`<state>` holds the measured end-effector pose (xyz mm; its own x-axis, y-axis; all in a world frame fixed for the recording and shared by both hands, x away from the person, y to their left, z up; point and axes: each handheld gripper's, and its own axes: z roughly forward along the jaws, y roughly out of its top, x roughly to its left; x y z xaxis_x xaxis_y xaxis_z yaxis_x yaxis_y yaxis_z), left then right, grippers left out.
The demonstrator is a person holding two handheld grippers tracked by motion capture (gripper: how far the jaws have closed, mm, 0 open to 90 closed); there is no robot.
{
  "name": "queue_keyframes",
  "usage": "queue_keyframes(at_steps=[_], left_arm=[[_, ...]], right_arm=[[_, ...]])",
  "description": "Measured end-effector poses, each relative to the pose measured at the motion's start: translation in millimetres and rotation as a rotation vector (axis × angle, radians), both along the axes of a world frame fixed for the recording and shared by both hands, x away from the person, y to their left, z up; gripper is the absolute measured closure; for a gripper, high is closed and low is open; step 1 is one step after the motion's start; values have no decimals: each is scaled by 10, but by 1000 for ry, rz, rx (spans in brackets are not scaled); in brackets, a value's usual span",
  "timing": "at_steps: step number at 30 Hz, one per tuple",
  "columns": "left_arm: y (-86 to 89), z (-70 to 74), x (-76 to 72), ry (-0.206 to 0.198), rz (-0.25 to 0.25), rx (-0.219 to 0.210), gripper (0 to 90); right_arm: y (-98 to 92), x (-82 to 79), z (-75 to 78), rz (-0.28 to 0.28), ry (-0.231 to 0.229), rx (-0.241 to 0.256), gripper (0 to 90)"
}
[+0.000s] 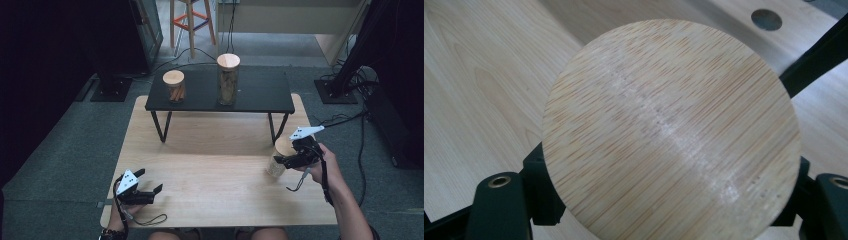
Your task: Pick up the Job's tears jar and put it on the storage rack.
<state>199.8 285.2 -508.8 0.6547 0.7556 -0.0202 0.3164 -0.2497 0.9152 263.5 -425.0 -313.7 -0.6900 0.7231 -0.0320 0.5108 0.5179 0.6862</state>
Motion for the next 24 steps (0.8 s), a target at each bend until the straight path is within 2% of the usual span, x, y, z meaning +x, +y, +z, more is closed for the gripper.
queue_keyframes(at_steps=[6, 15, 24], left_arm=[[1, -1, 1, 0, 0, -1, 37], [5, 0, 4, 1, 0, -2, 37], [12, -1, 8, 0, -2, -3, 37]], right_arm=[[51, 56, 175, 3, -9, -6, 249], [97, 120, 500, 12, -41, 4, 249], [186, 224, 827, 22, -60, -8, 250]])
